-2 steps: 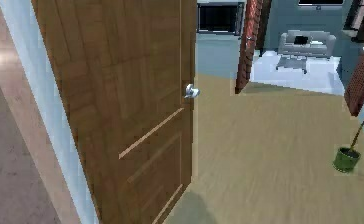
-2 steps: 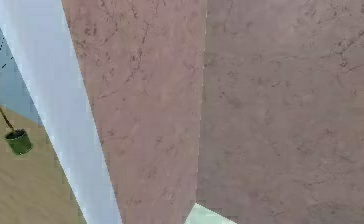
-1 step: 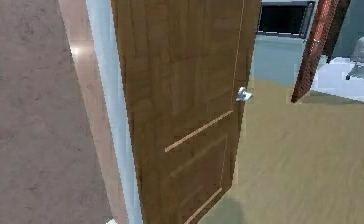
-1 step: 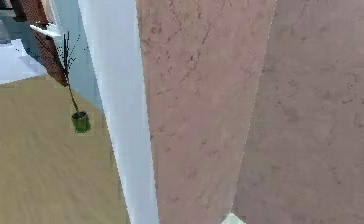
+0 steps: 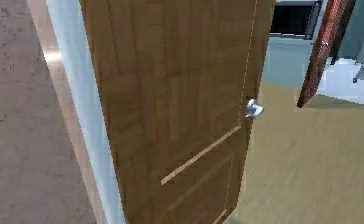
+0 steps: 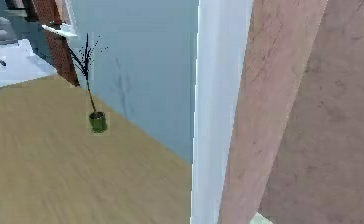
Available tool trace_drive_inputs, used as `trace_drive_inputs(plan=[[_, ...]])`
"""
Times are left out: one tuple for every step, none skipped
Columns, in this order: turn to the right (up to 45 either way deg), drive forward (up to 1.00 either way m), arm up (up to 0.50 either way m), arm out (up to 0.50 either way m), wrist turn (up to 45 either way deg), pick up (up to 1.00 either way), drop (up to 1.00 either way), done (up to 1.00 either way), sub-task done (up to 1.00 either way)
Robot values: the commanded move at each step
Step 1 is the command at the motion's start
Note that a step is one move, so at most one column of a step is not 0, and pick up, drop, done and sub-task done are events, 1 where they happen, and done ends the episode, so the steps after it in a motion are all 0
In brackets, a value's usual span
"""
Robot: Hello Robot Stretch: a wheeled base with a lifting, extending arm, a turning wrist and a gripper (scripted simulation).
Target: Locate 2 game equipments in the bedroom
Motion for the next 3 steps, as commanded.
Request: trace_drive_inputs(plan=[[39.0, 0.0, 0.0, 0.0, 0.0, 0.0, 0.0, 0.0, 0.0], [0.0, 1.0, 0.0, 0.0, 0.0, 0.0, 0.0, 0.0, 0.0], [3.0, 0.0, 0.0, 0.0, 0.0, 0.0, 0.0, 0.0, 0.0]])
